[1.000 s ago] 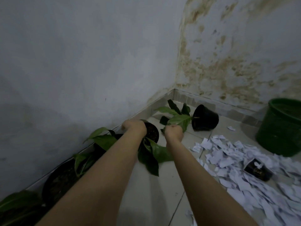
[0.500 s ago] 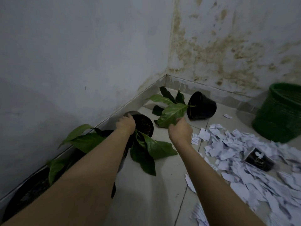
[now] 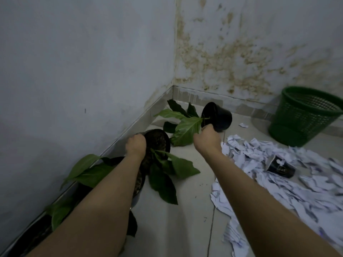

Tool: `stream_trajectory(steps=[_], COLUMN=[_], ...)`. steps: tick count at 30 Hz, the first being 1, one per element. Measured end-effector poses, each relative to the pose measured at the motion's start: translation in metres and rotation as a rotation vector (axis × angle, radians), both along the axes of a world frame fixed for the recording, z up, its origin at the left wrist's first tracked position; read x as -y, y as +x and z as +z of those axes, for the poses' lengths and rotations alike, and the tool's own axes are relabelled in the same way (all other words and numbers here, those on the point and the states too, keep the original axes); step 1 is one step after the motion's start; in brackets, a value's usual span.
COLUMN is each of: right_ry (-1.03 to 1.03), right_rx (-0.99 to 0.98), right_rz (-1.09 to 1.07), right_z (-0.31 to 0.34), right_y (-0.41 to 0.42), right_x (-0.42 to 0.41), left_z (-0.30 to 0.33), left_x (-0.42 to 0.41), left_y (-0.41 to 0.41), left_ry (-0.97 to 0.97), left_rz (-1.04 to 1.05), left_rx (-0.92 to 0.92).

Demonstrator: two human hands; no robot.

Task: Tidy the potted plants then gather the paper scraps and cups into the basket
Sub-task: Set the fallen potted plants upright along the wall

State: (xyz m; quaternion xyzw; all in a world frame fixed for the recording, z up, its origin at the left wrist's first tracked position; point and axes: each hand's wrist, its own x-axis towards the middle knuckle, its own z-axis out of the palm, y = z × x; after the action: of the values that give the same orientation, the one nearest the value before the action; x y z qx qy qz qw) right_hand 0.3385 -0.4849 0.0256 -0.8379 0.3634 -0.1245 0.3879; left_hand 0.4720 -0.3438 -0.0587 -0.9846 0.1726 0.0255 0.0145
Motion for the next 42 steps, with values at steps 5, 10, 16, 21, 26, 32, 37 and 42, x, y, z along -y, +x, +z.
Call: stream_trajectory(steps=[5, 10, 16, 21, 26, 32, 37, 42], right_ry=[0.152, 0.287, 0.382, 0.56, 0.556, 0.456, 0.516, 0.65], right_rx=[0.033, -0.118, -0.201, -0.116, -0.073, 0.019, 0.115, 0.146], right_rz=[-0.024, 0.072, 0.11, 0.13, 0.14, 0.01, -0.049, 0.031], right_z=[-0.023, -0.049, -0.056, -0.068, -0.087, -0.118, -0.123, -0.128], right_y=[-0.003, -0.007, -0.003, 0.016, 0.04, 0.055, 0.069, 0.073], right_x=[0.008, -0.001, -0.008, -0.024, -0.037, -0.041, -0.035, -0.038], left_z=[0.017, 0.02, 0.019, 0.012, -0.006, -0.013, -0.008, -0.015], left_x=[0.001, 0.019, 0.031, 0.03, 0.036, 0.038, 0.039, 0.038], left_y=[0.005, -0.004, -0.013, -0.015, -0.021, -0.013, -0.018, -0.024], left_ry=[-0.276, -0.616, -1.14, -1.393, -1.291, -0.827, -0.268, 0.158], left_rz=[0.133, 0.372, 0.728, 0.841, 0.864, 0.653, 0.476, 0.233], left_rx=[-0.183, -0.439, -0.7, -0.754, -0.765, -0.595, -0.332, -0.126])
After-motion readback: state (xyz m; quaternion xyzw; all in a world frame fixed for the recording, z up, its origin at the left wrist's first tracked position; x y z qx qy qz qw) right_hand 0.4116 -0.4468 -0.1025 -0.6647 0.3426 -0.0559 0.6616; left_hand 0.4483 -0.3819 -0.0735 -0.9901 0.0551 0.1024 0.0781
